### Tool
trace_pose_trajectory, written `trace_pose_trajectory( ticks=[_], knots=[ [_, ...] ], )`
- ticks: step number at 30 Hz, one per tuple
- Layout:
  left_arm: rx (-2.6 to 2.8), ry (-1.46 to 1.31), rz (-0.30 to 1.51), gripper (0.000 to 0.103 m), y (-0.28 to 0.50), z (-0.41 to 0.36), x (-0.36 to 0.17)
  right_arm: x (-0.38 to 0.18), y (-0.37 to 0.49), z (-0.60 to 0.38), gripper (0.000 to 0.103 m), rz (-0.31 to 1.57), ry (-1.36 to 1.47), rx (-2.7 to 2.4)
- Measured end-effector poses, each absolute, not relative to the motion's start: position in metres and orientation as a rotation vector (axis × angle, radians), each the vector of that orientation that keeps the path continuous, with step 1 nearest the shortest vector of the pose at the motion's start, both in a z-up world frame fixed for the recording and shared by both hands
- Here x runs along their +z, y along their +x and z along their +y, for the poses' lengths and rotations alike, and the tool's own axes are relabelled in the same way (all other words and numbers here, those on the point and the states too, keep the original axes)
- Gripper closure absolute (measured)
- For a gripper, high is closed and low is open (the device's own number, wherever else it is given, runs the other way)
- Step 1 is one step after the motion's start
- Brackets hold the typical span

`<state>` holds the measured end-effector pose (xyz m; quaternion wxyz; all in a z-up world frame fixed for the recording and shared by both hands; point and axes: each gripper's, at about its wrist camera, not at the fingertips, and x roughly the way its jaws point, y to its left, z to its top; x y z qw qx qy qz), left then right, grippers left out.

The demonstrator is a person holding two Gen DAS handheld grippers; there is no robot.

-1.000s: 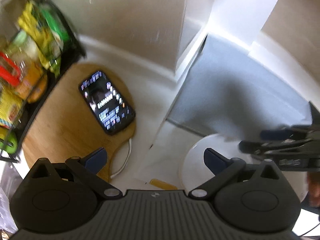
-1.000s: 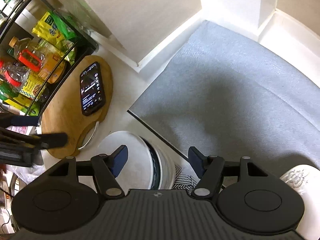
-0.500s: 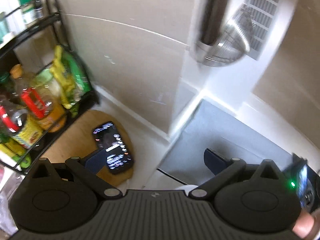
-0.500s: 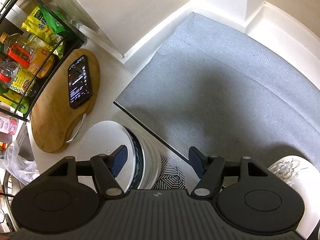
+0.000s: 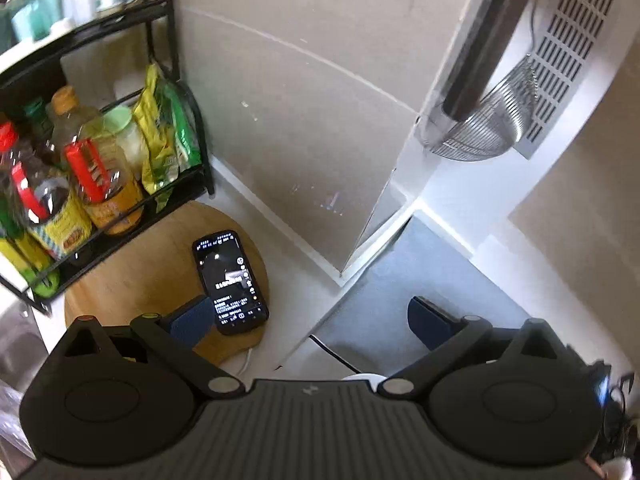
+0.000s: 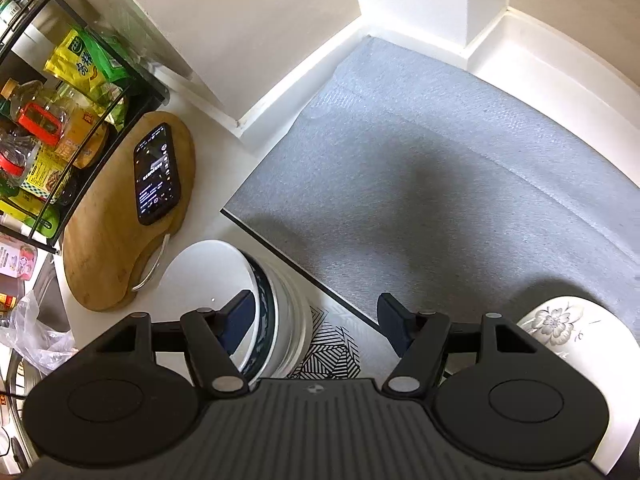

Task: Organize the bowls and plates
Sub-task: 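Move both grippers back down to the sides of the bowl stack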

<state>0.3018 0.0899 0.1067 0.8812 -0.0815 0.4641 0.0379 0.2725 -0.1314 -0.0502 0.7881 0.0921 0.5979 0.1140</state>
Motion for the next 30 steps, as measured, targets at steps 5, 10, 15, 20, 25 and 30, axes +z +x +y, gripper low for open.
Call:
trace_pose_trajectory(
  ticks=[5,10,15,20,25,30],
  knots=[
    [0.045,-0.184,1.116,0.000,0.304,0.073,0.083,-0.049,0.267,-0.139,0.033,1.281,0.204,0.225],
    [0.085,-0.255,0.937,0.000,0.286,0.075,0.132,-0.040,0.260,-0.144,0.033,1.248,0.196,0.218],
    [0.109,-0.278,0.877,0.000,0.288,0.079,0.154,-0.039,0.255,-0.143,0.033,1.259,0.187,0.232],
    [0.113,-0.231,0.843,0.000,0.287,0.076,0.161,-0.037,0.252,-0.149,0.033,1.251,0.201,0.224],
    [0.104,-0.093,0.819,0.000,0.283,0.065,0.163,-0.032,0.251,-0.155,0.033,1.231,0.202,0.217],
    [0.065,-0.050,0.767,0.000,0.278,0.051,0.169,-0.030,0.252,-0.158,0.033,1.224,0.198,0.212]
  ],
)
